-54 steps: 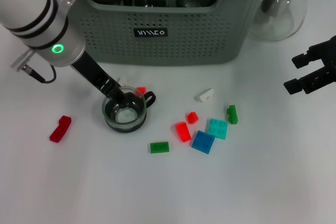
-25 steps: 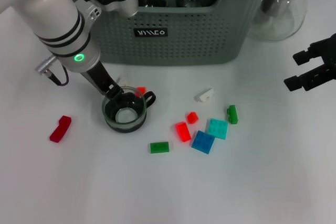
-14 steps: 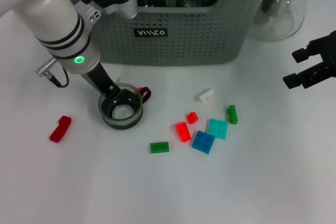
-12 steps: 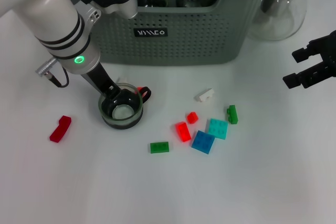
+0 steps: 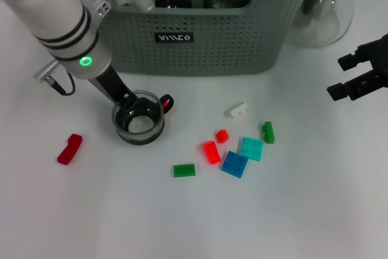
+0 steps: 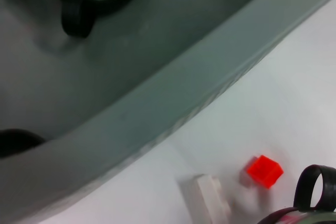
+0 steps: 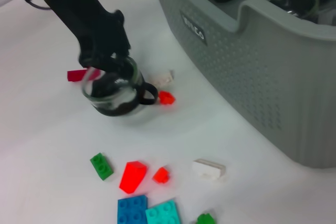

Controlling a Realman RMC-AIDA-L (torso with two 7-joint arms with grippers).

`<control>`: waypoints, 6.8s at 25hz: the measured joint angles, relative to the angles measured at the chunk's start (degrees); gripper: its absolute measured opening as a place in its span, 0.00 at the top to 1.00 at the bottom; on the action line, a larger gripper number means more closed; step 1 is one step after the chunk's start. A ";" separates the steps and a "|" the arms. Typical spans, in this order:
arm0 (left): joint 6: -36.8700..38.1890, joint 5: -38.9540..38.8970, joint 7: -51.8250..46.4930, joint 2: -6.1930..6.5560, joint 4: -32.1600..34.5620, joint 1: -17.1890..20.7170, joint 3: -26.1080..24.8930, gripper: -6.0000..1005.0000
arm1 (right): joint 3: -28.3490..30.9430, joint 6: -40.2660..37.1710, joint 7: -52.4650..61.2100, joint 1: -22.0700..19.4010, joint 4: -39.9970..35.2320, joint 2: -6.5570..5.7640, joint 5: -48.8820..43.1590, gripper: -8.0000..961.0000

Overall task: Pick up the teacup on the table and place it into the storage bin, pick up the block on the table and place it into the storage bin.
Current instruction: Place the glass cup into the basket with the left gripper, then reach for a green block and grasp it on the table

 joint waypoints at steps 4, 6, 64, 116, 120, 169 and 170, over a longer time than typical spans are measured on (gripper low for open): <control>3.59 -0.51 0.43 -0.03 2.51 0.34 -2.23 0.94 | -0.04 0.16 -0.01 0.00 0.00 0.05 -0.28 0.02; 6.41 -1.52 1.19 -0.15 4.39 0.53 -3.98 0.94 | -0.06 0.19 -0.01 0.00 0.00 0.07 -0.30 0.02; -32.37 0.04 3.26 5.47 -25.44 -22.12 -18.13 0.93 | -0.88 0.99 3.12 4.67 2.29 0.72 -5.39 0.02; 6.50 -66.15 29.99 2.07 18.01 10.73 -28.64 0.33 | -0.32 0.46 1.57 4.49 2.37 0.77 -5.12 0.02; 12.34 -68.21 36.68 -0.19 17.58 15.92 -28.88 0.26 | -0.64 0.05 1.55 4.68 2.37 0.87 -5.10 0.02; 12.10 -40.40 78.52 -0.59 -10.63 20.06 -28.97 0.08 | -28.42 18.87 2.48 14.08 10.29 12.09 -16.36 0.02; 11.99 -40.40 78.53 -0.59 -10.67 20.05 -28.96 0.08 | -28.98 19.39 2.51 14.34 10.74 12.16 -16.22 0.02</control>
